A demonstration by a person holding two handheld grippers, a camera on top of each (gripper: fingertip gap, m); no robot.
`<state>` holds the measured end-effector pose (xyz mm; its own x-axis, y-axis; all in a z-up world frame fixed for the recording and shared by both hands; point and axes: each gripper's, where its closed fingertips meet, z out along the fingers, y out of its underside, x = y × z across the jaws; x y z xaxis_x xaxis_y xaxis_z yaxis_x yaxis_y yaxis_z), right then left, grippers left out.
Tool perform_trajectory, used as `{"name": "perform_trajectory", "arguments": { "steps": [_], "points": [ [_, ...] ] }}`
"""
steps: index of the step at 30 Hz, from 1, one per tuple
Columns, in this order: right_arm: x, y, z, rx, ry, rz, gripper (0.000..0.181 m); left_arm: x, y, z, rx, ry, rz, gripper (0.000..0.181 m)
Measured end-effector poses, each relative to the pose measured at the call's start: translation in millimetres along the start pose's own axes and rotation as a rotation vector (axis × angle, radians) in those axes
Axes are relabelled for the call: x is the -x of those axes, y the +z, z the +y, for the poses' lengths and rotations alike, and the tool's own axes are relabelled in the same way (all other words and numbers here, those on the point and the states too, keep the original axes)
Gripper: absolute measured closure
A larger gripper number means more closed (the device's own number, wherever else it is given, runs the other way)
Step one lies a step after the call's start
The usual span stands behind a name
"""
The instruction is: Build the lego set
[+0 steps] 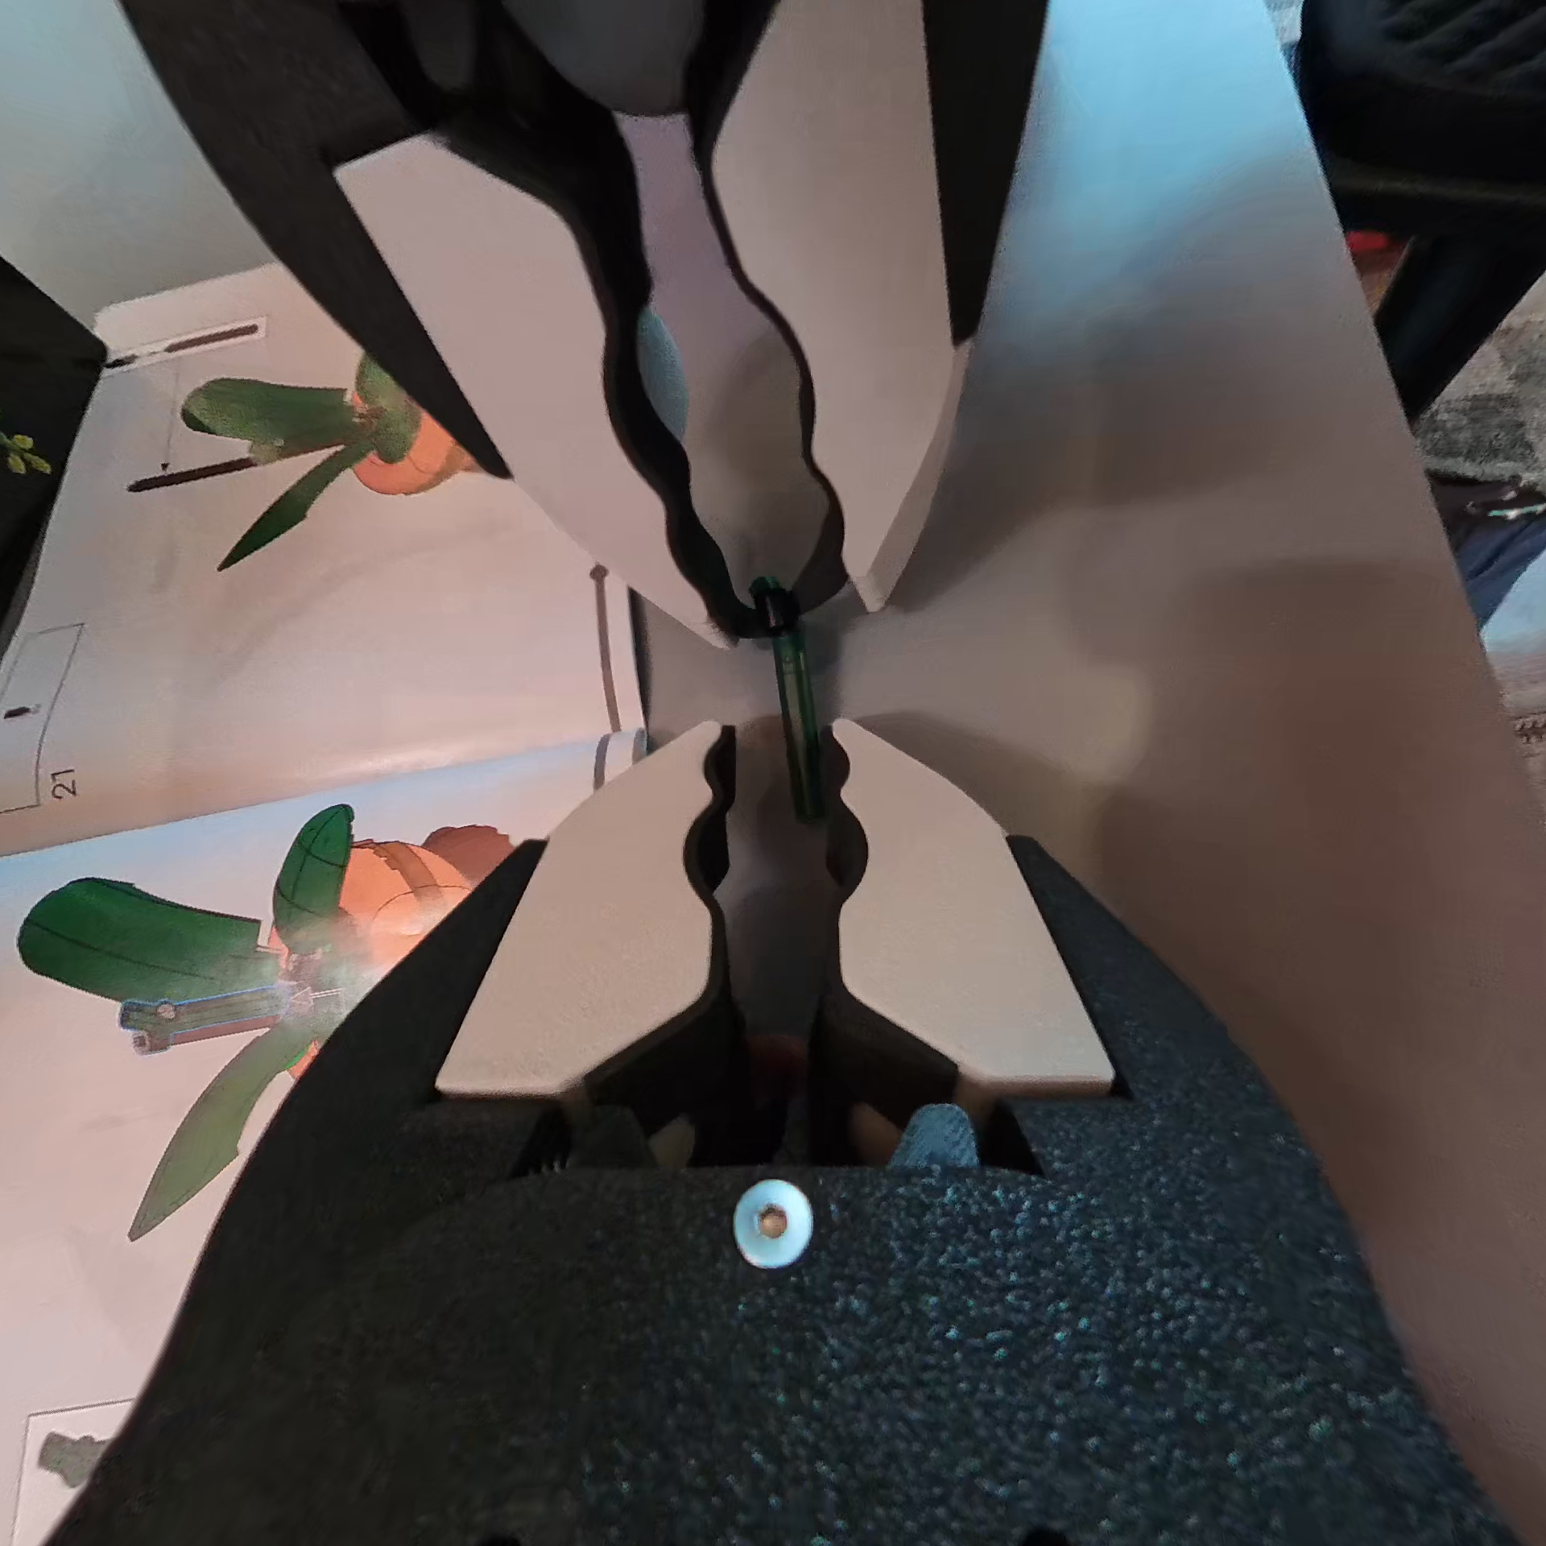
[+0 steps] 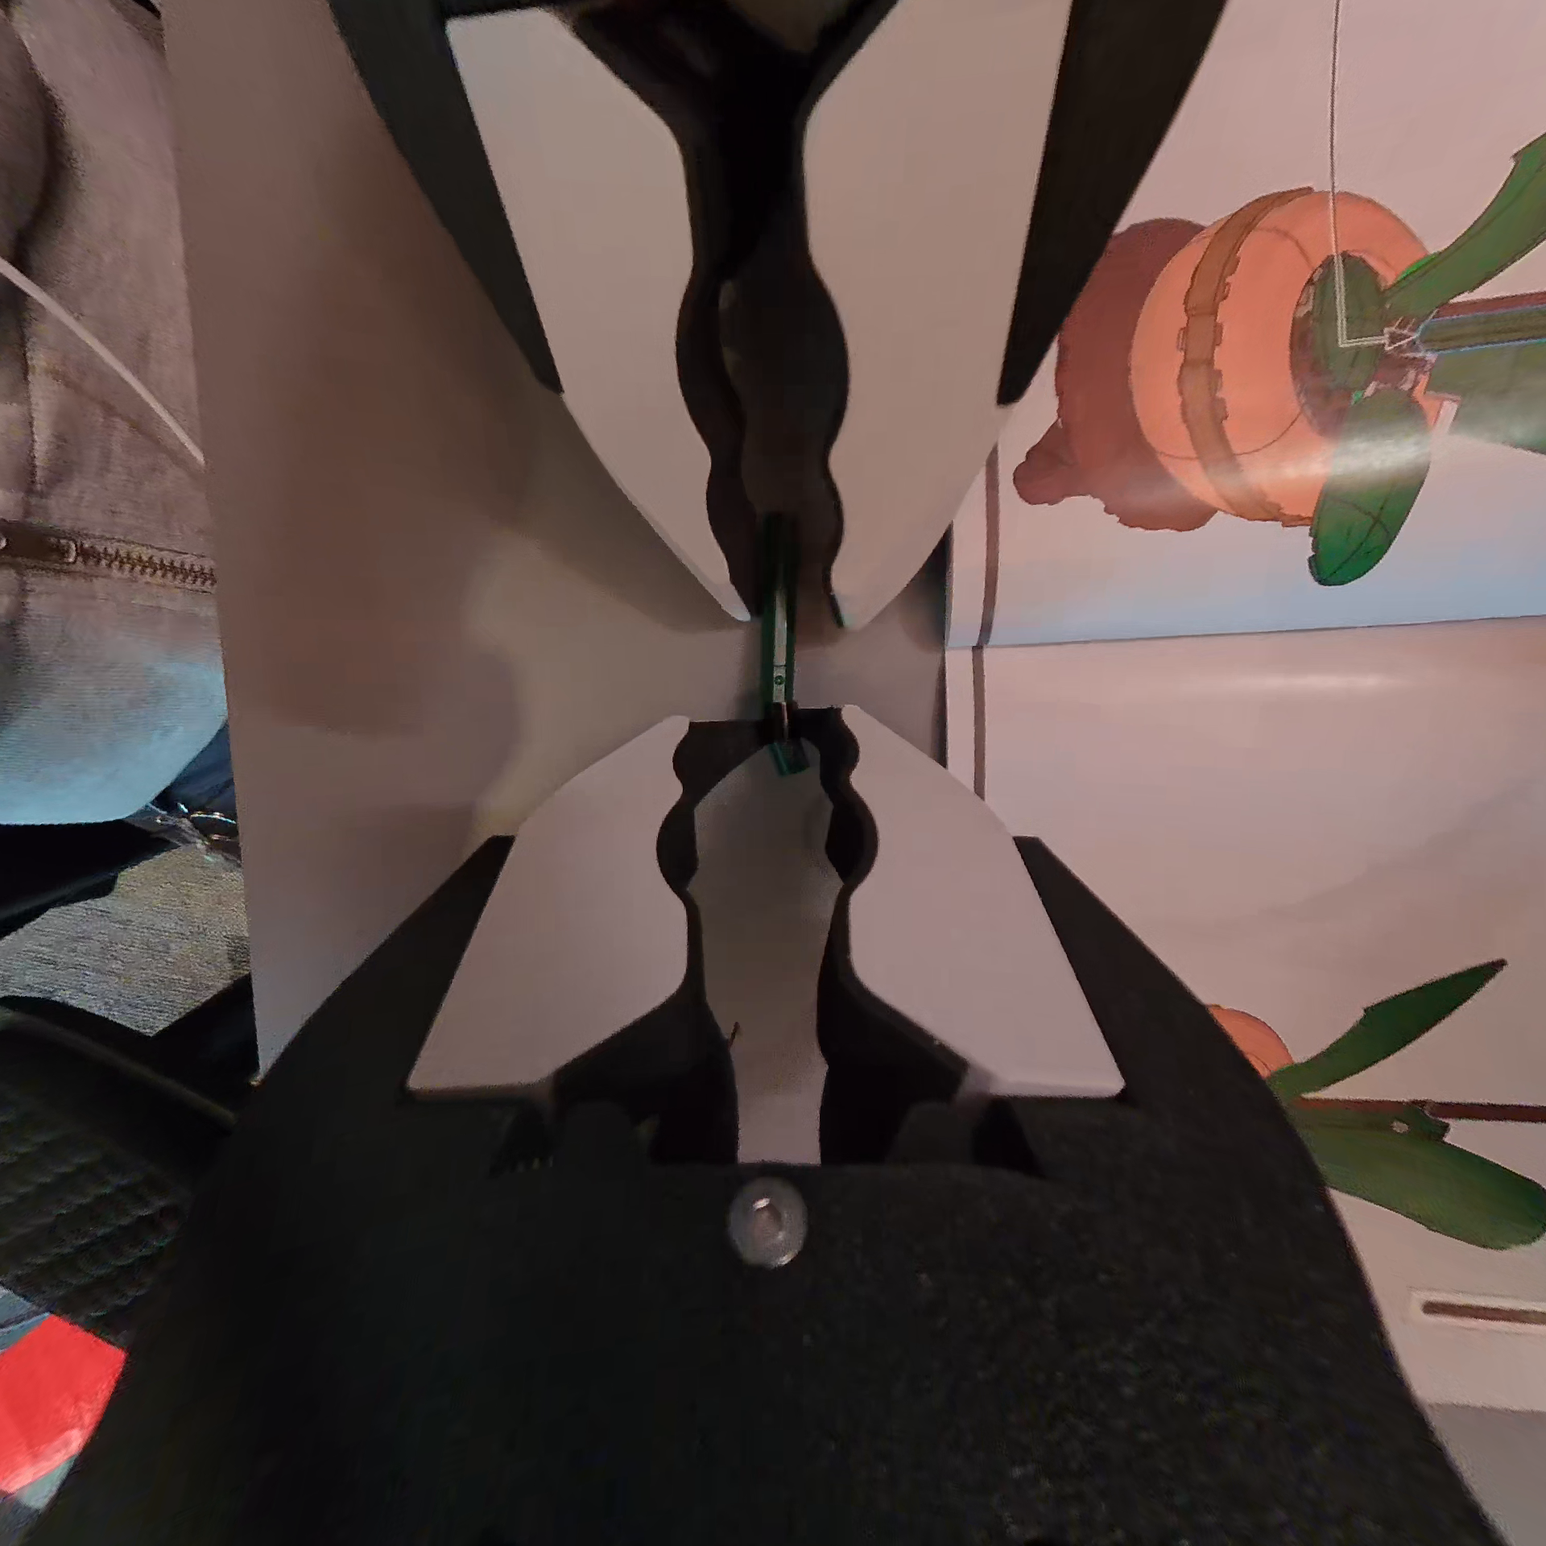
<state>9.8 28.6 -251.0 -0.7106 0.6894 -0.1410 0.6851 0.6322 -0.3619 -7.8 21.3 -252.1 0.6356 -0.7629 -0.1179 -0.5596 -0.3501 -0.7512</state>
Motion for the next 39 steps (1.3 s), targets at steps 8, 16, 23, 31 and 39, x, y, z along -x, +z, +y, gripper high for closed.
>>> {"name": "perform_trajectory", "arguments": {
  "steps": [8, 16, 23, 31, 39],
  "points": [
    [11.3, 5.1, -4.5, -0.071, 0.051, -0.073, 0.113, -0.5, 1.7, 1.2, 0.014, -0.004, 0.004, 0.174],
    [8.5, -5.9, -7.4, -0.172, 0.070, 0.004, 0.118, 3.6, 0.0, 0.3, 0.001, -0.002, -0.026, 0.174],
    [21.0, 0.9, -6.0, -0.217, 0.101, 0.009, 0.108, -4.5, 0.1, 0.2, -0.005, 0.096, -0.008, 0.175],
    [6.1, -5.4, 18.8, -0.175, 0.205, 0.299, 0.056, -28.2, -4.1, 0.7, -0.029, 0.203, 0.116, 0.176],
    [30.6, -38.7, 2.5, -0.488, 0.108, 0.332, 0.169, -23.6, -1.9, -1.4, -0.029, 0.245, 0.058, 0.175]
  ]
}}
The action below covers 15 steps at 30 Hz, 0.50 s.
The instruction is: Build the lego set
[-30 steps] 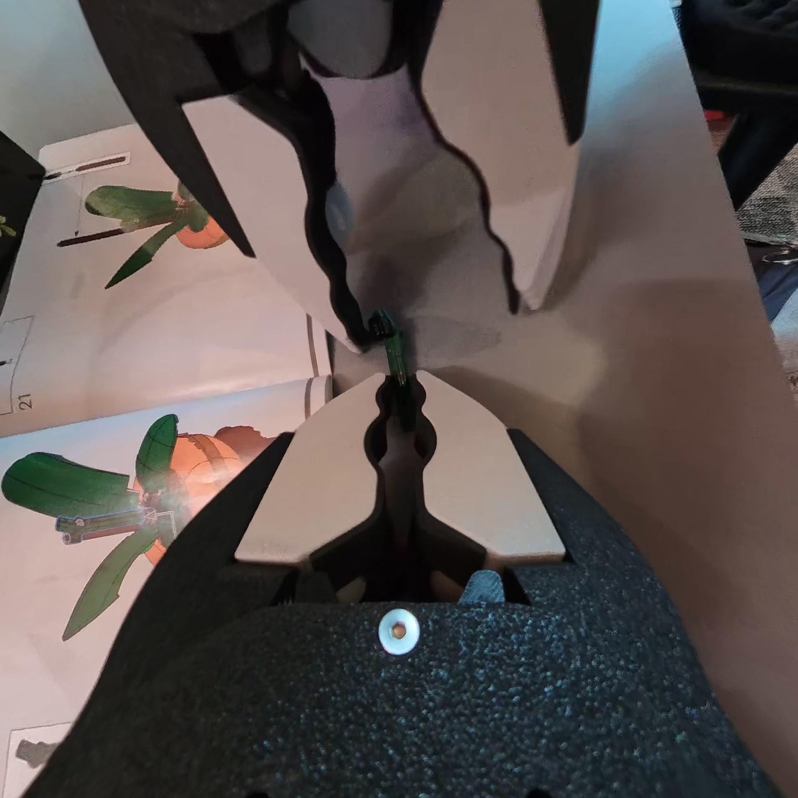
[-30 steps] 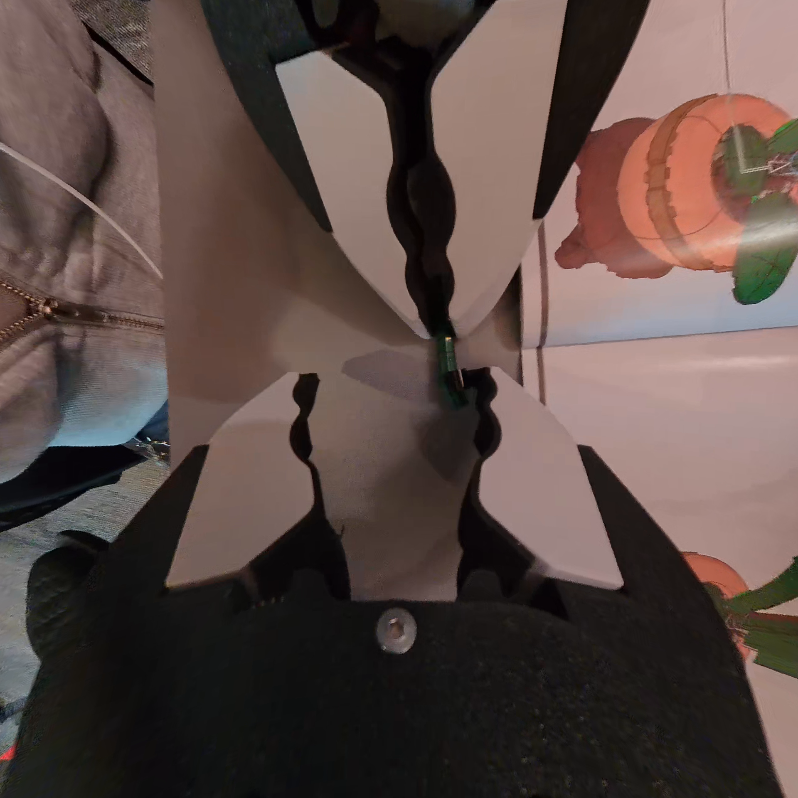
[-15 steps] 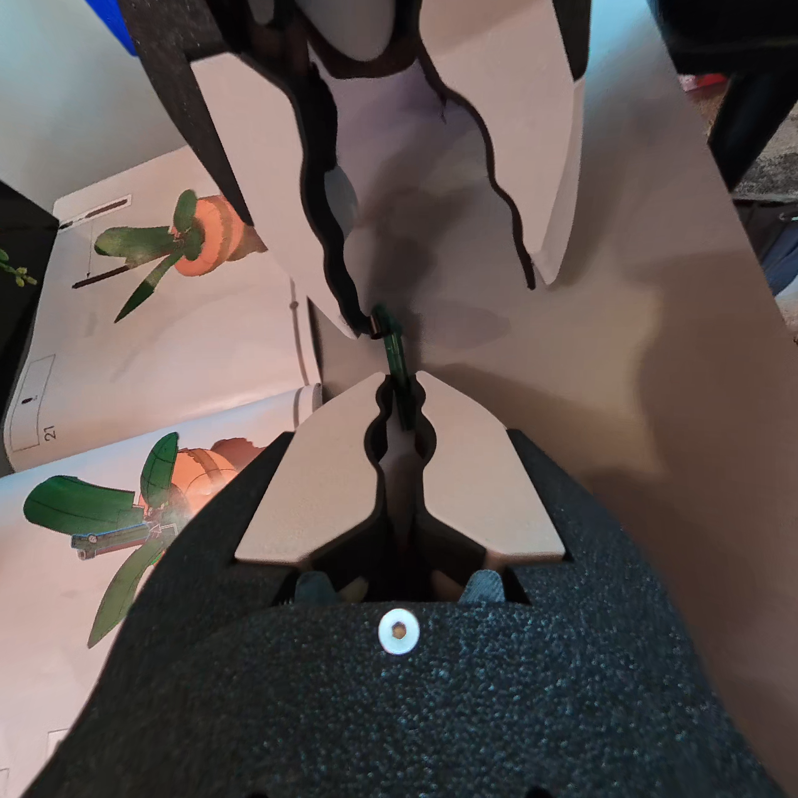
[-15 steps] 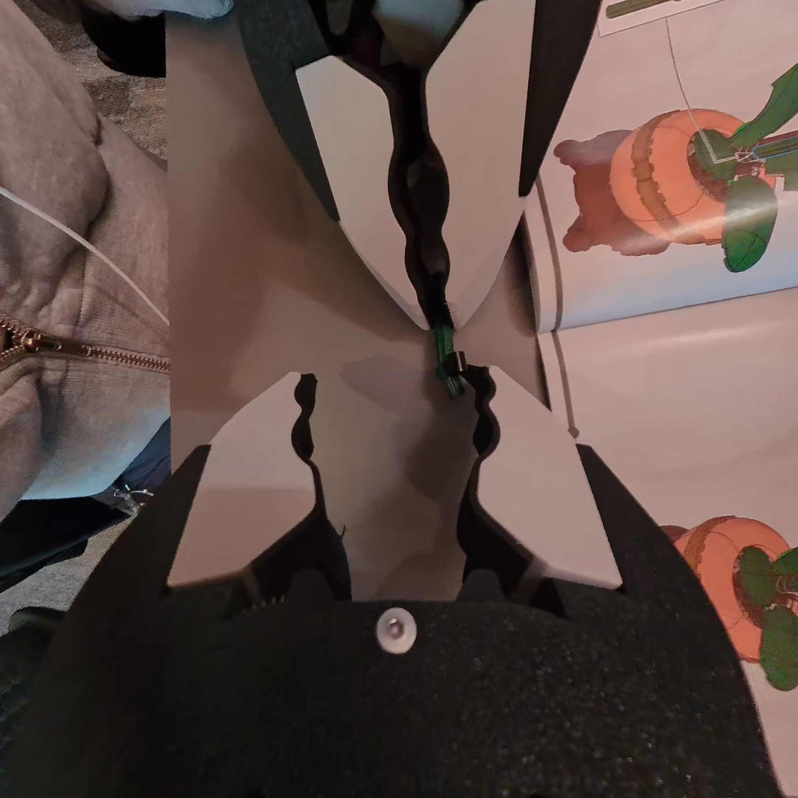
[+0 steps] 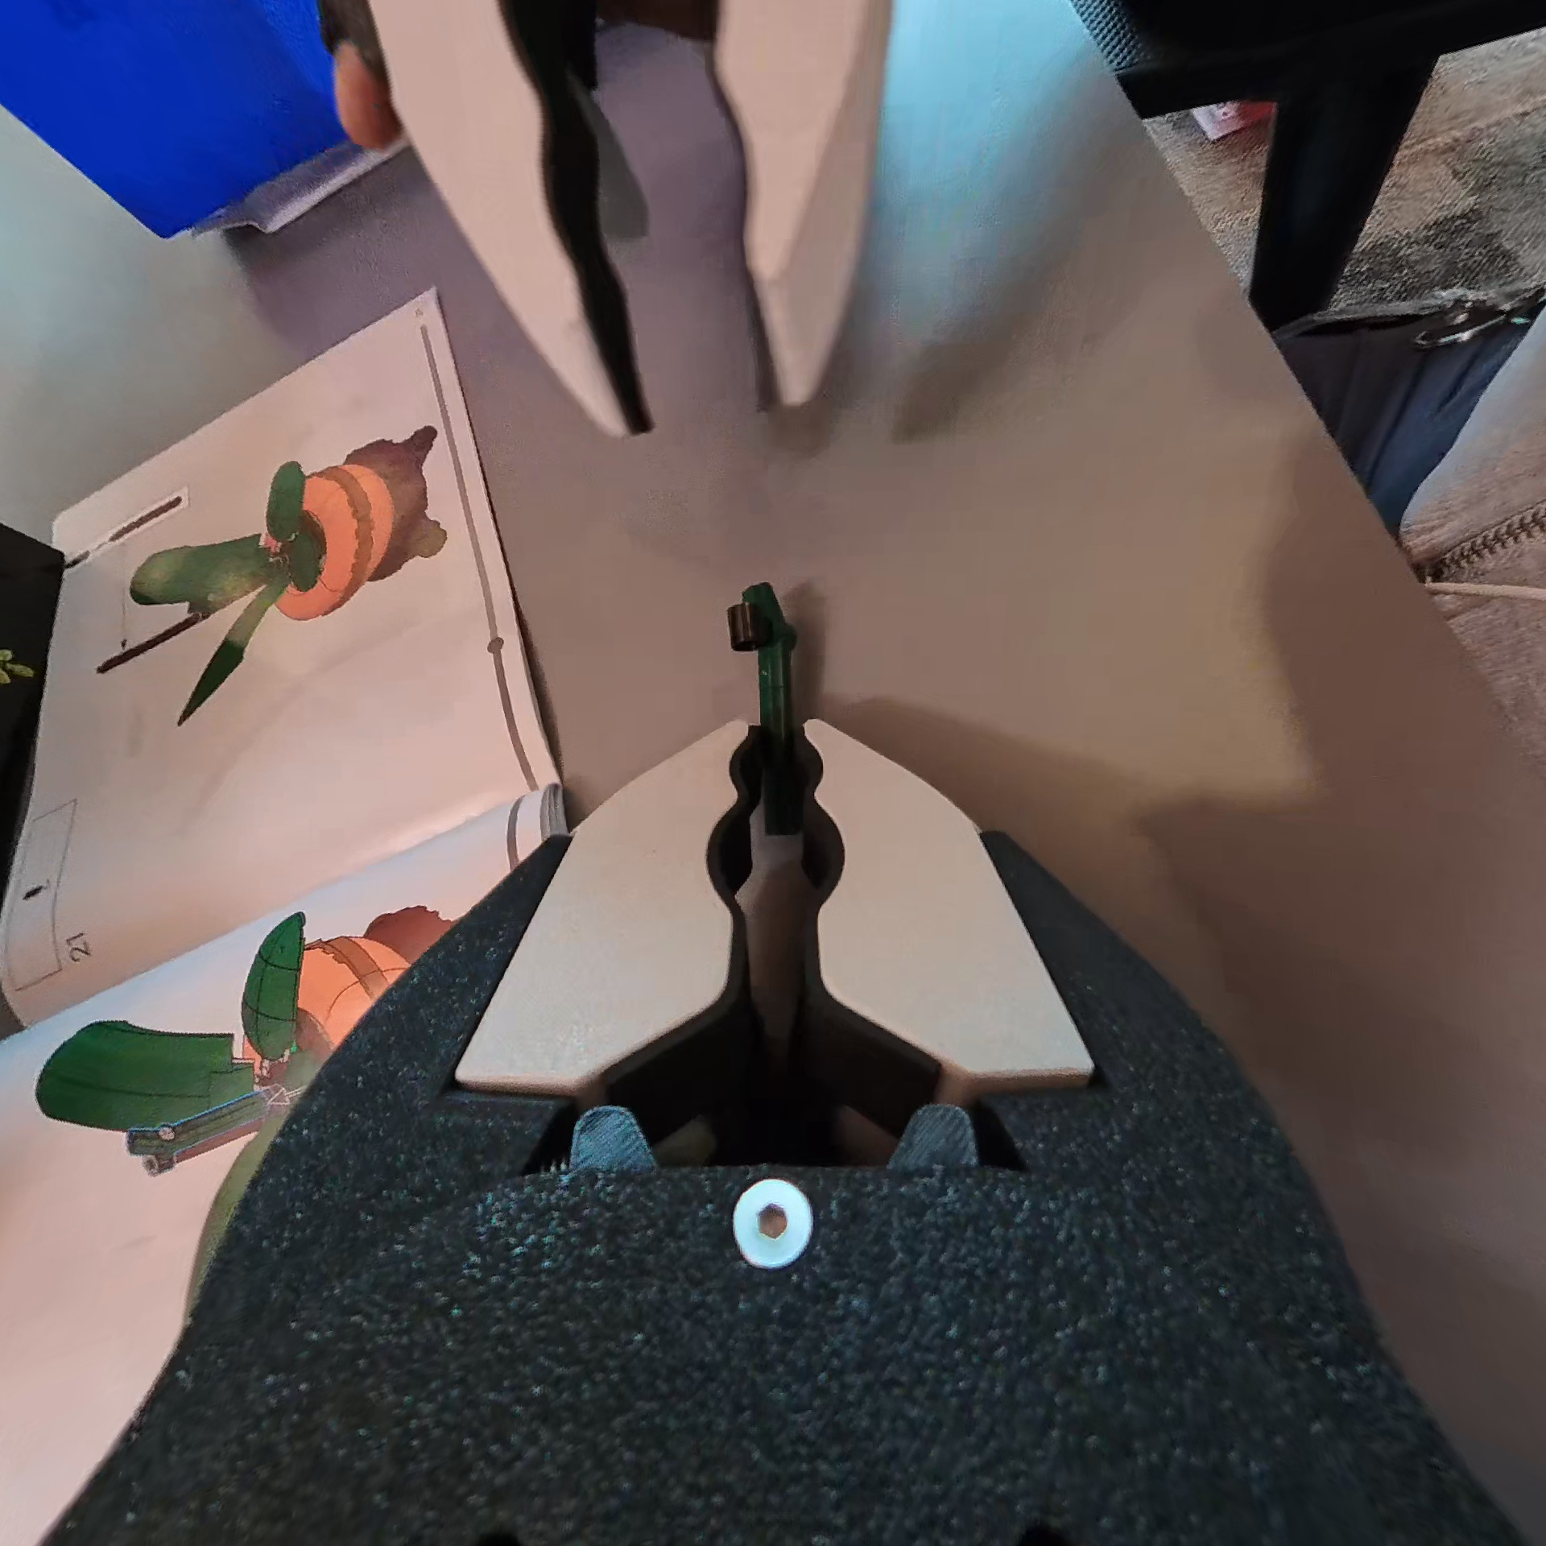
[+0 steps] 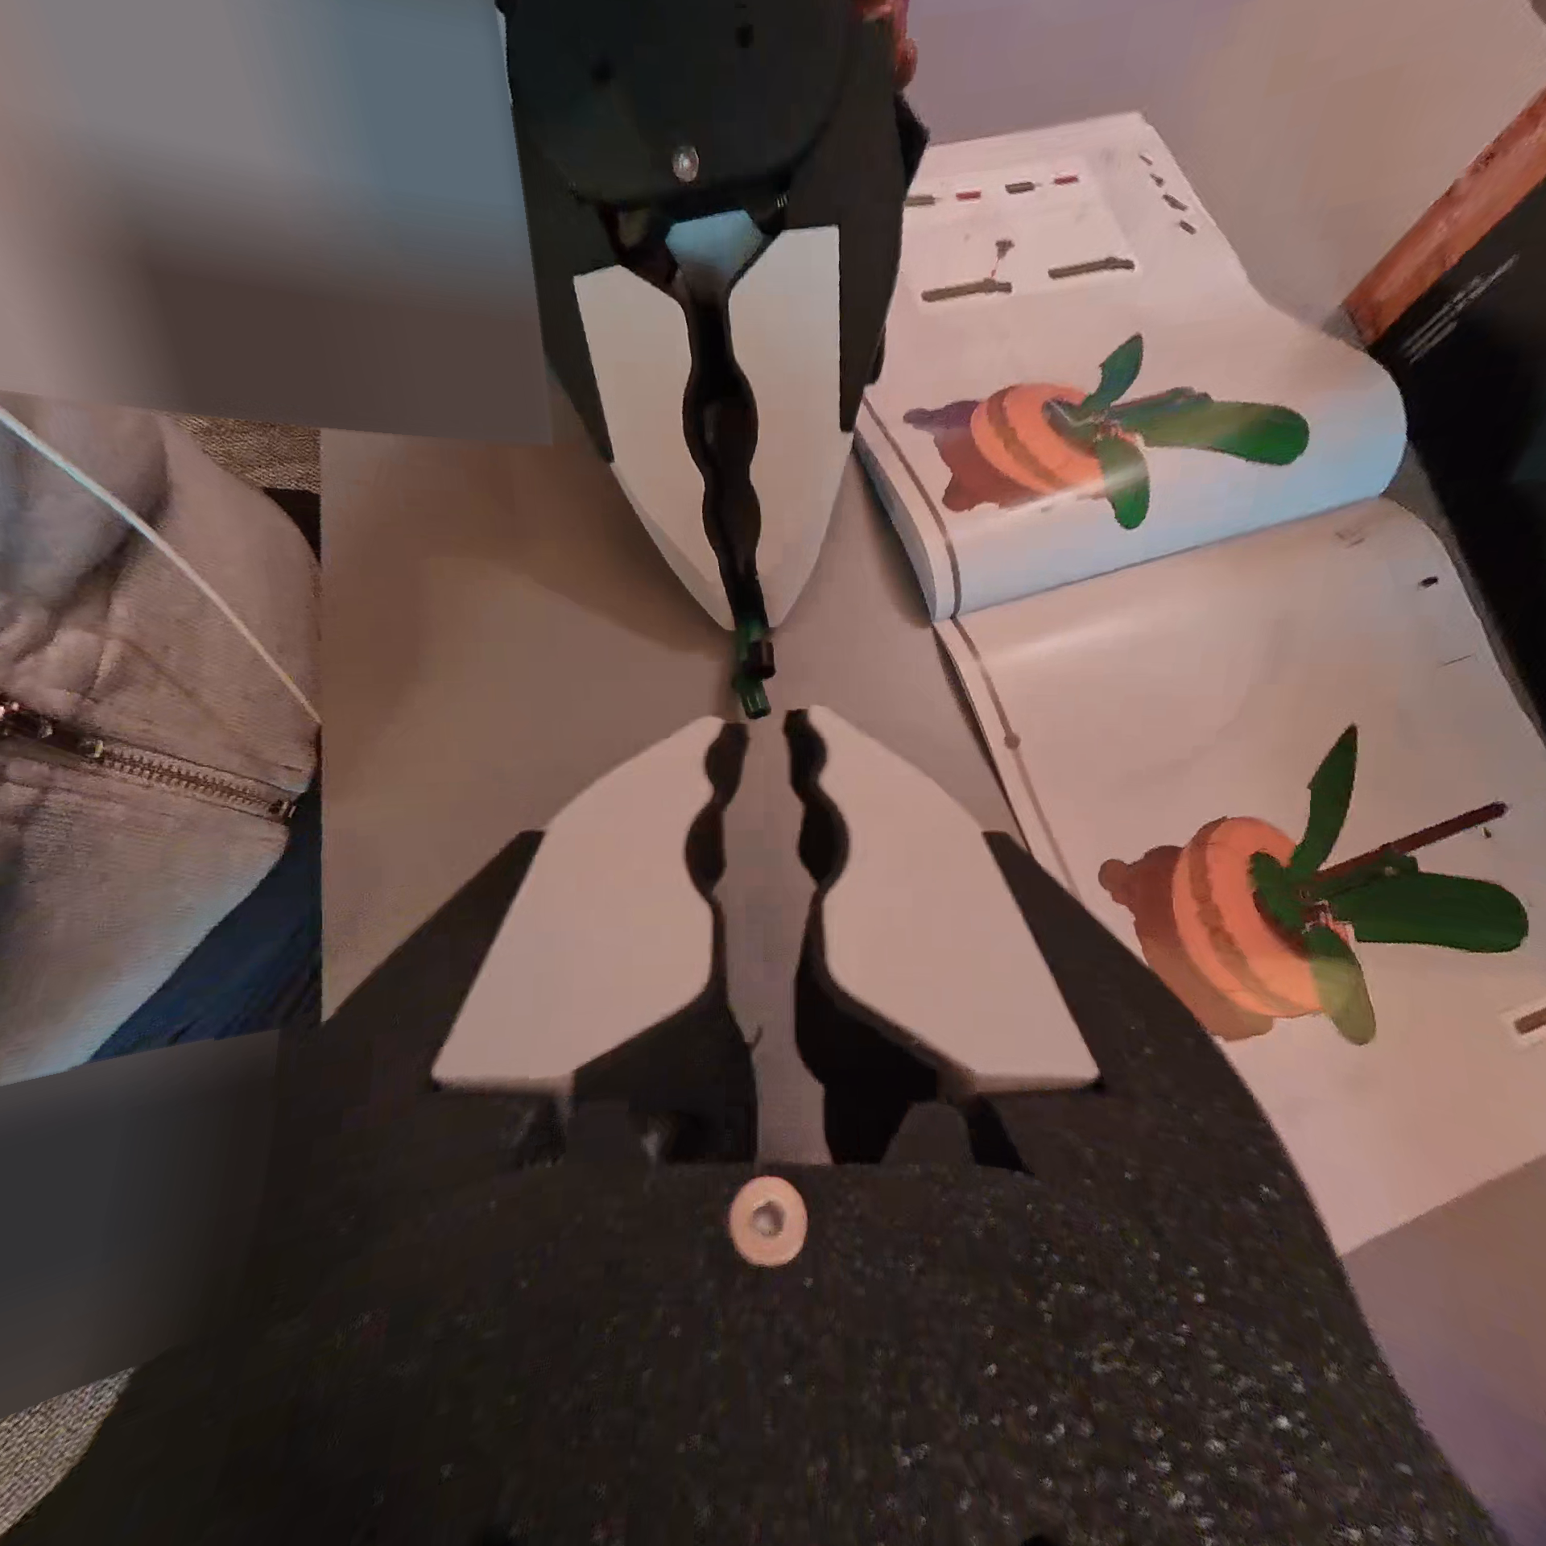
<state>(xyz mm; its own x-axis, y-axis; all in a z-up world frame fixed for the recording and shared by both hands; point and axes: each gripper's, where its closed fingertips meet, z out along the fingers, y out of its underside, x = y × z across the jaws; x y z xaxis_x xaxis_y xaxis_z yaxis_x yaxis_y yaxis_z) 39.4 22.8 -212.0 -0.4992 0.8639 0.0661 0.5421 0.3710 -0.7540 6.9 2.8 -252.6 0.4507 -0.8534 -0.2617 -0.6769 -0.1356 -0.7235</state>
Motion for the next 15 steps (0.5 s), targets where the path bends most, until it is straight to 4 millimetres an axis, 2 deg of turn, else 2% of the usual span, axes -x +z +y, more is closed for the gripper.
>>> {"name": "perform_trajectory", "arguments": {
  "steps": [4, 8, 11, 15],
  "points": [
    [1.8, 16.3, -4.9, 0.054, 0.031, -0.043, 0.177, -0.4, 1.7, -2.5, 0.006, 0.083, -0.032, 0.175],
    [3.4, 31.6, 4.2, 0.153, 0.059, -0.088, 0.157, -0.5, 2.0, -4.0, 0.013, 0.175, -0.070, 0.175],
    [6.5, 34.3, 3.2, 0.173, 0.042, -0.109, 0.171, 0.0, 2.9, -5.2, 0.024, 0.226, -0.100, 0.175],
    [8.4, 34.0, 6.7, 0.226, 0.032, -0.125, 0.171, 0.1, 3.1, -5.7, 0.035, 0.259, -0.120, 0.175]
  ]
}}
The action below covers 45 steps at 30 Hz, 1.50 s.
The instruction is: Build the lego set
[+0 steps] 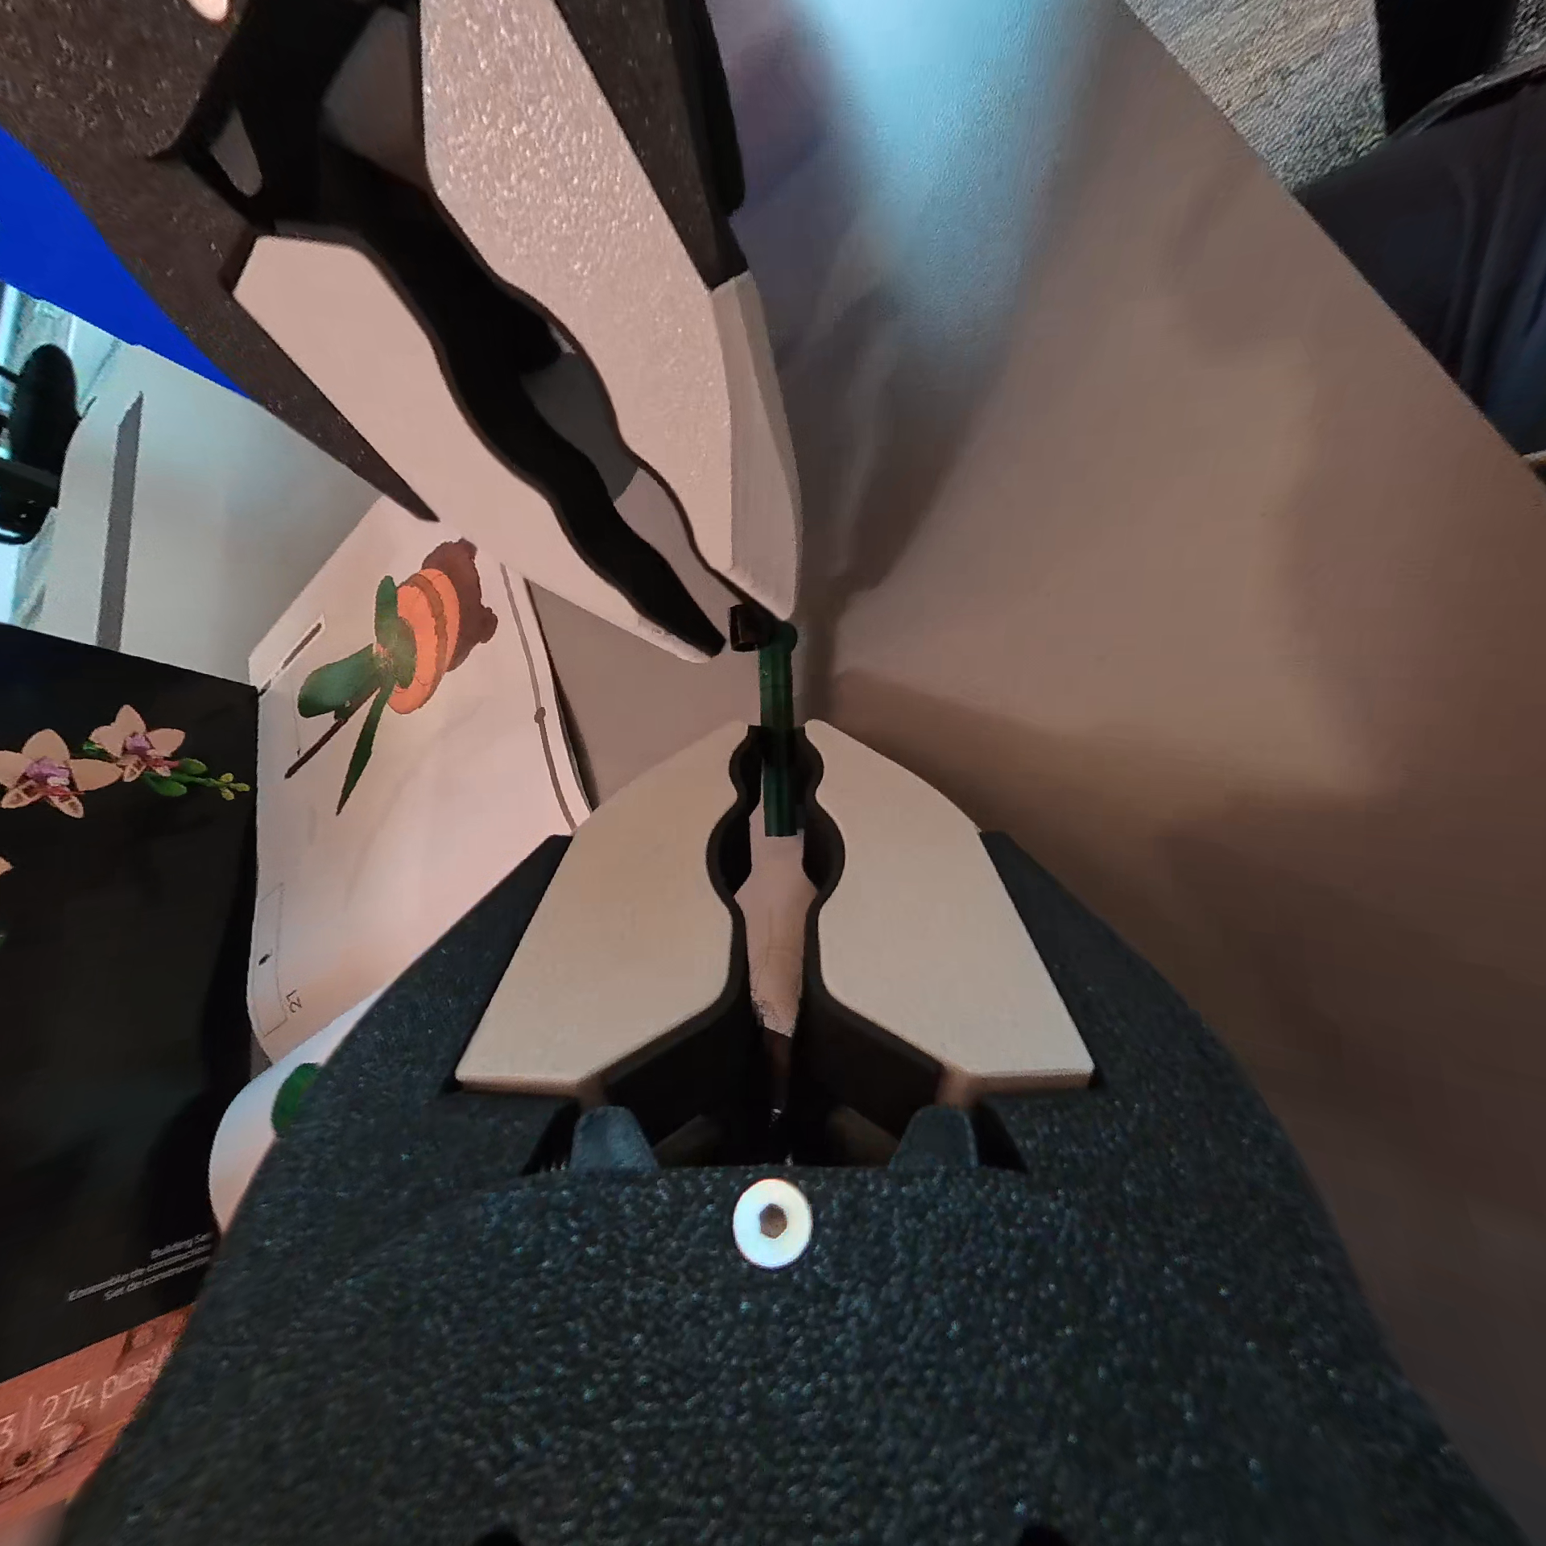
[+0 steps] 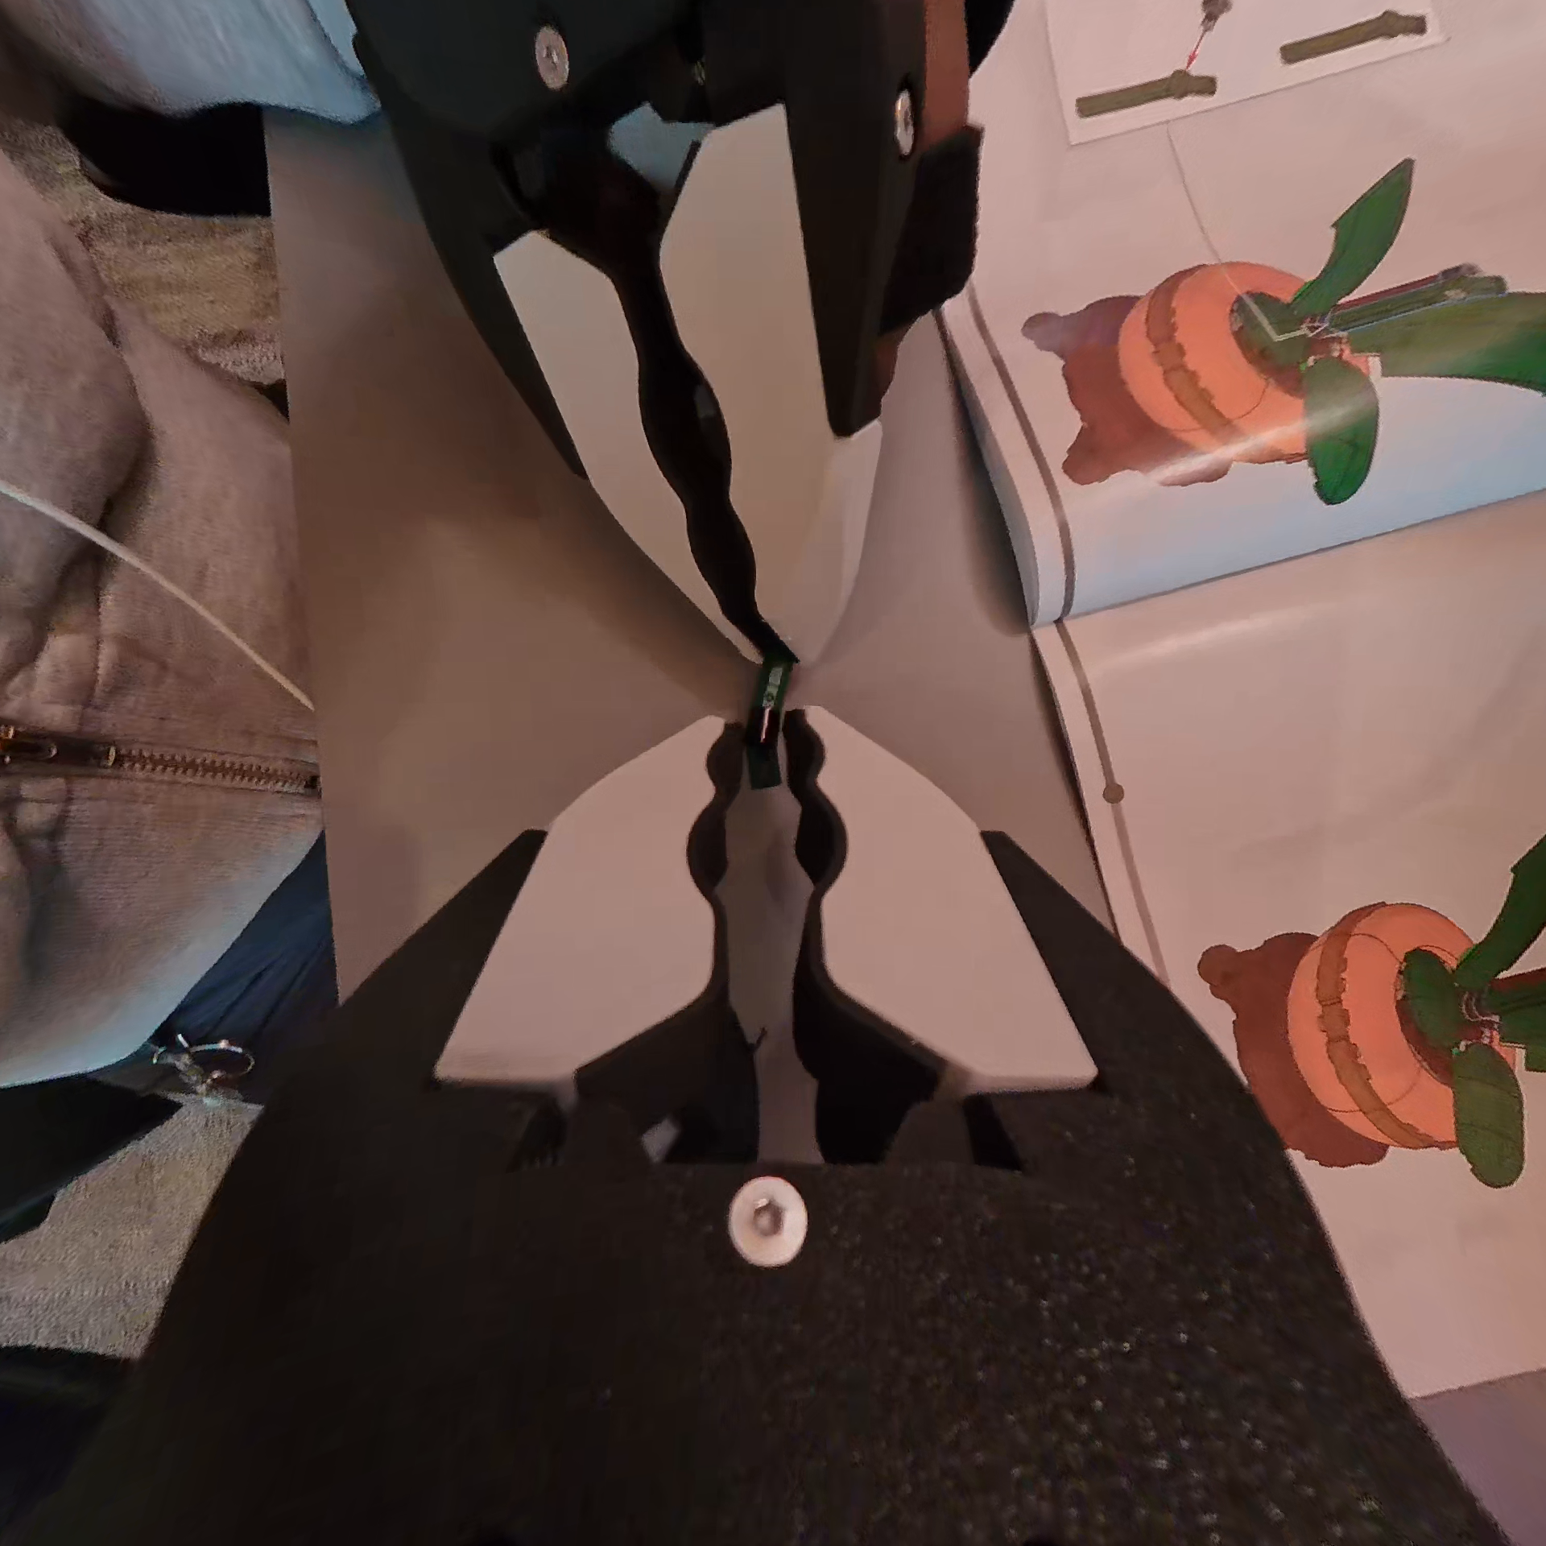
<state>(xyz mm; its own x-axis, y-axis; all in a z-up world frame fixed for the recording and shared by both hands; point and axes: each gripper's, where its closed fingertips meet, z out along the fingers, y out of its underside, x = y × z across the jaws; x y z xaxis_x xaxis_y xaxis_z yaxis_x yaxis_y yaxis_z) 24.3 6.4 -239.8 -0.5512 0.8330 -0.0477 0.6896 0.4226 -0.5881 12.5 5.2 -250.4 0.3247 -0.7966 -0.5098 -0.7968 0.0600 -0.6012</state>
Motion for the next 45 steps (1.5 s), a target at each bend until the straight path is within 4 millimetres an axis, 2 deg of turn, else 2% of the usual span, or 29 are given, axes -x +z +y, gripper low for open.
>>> {"name": "perform_trajectory", "arguments": {
  "steps": [3, 7, 15, 21, 27, 28, 30, 32, 34, 36, 37, 39, 40, 41, 42, 43, 45],
  "points": [
    [-1.1, 2.9, 8.9, 0.057, -0.024, 0.018, 0.175, -0.1, 0.7, -1.2, 0.009, 0.032, -0.022, 0.175],
    [1.0, 2.2, 10.3, 0.059, -0.047, 0.016, 0.175, -2.8, 1.1, -3.5, 0.020, 0.054, -0.045, 0.175],
    [1.8, 1.5, 14.2, 0.245, -0.131, 0.009, 0.175, -3.6, 3.0, -5.7, 0.000, -0.100, -0.027, 0.175],
    [3.4, 3.0, 16.4, 0.381, -0.136, 0.043, 0.176, -3.3, 2.7, -5.8, 0.006, -0.119, -0.065, 0.175],
    [3.3, 3.8, 15.9, 0.379, -0.113, 0.056, 0.175, -3.4, 2.6, -5.0, 0.023, -0.132, -0.069, 0.175],
    [1.6, 4.4, 15.2, 0.350, -0.106, 0.071, 0.173, -3.5, 2.5, -4.8, 0.030, -0.127, -0.070, 0.175],
    [0.7, 5.9, 16.8, 0.286, -0.050, 0.074, 0.147, -3.6, 2.4, -4.8, 0.040, -0.110, -0.077, 0.175],
    [-3.6, -0.1, 12.3, 0.180, 0.001, 0.106, 0.137, -3.6, 2.3, -4.7, 0.037, -0.113, -0.077, 0.175],
    [-13.1, -15.5, 3.2, 0.028, 0.044, 0.178, 0.127, -3.4, 2.4, -4.6, 0.033, -0.129, -0.072, 0.175],
    [-21.6, -43.6, -19.5, -0.263, 0.078, 0.251, 0.120, -2.8, 2.6, -4.3, 0.029, -0.146, -0.071, 0.175],
    [-21.8, -66.4, -37.5, -0.486, 0.080, 0.275, 0.115, -2.3, 3.0, -4.2, 0.028, -0.153, -0.074, 0.175],
    [-12.7, -130.8, -66.5, -1.010, 0.081, 0.286, 0.093, -1.1, 3.7, -4.1, 0.021, -0.172, -0.078, 0.175],
    [-8.8, -164.1, -69.8, -1.241, 0.089, 0.300, 0.082, 0.3, 4.0, -3.2, 0.021, -0.193, -0.083, 0.175],
    [-5.4, -188.8, -67.4, -1.397, 0.094, 0.302, 0.079, 3.2, 3.4, -2.1, 0.020, -0.217, -0.094, 0.175],
    [-3.0, -201.8, -63.8, -1.468, 0.109, 0.289, 0.076, 7.5, 1.4, -3.2, 0.002, -0.243, -0.110, 0.175],
    [-2.8, -205.6, -60.7, -1.476, 0.124, 0.287, 0.073, 12.9, -2.2, -7.0, -0.040, -0.284, -0.126, 0.175],
    [-0.3, -202.7, -58.0, -1.436, 0.079, 0.340, 0.067, 27.4, -14.3, -20.3, -0.181, -0.425, -0.149, 0.175]
  ]
}}
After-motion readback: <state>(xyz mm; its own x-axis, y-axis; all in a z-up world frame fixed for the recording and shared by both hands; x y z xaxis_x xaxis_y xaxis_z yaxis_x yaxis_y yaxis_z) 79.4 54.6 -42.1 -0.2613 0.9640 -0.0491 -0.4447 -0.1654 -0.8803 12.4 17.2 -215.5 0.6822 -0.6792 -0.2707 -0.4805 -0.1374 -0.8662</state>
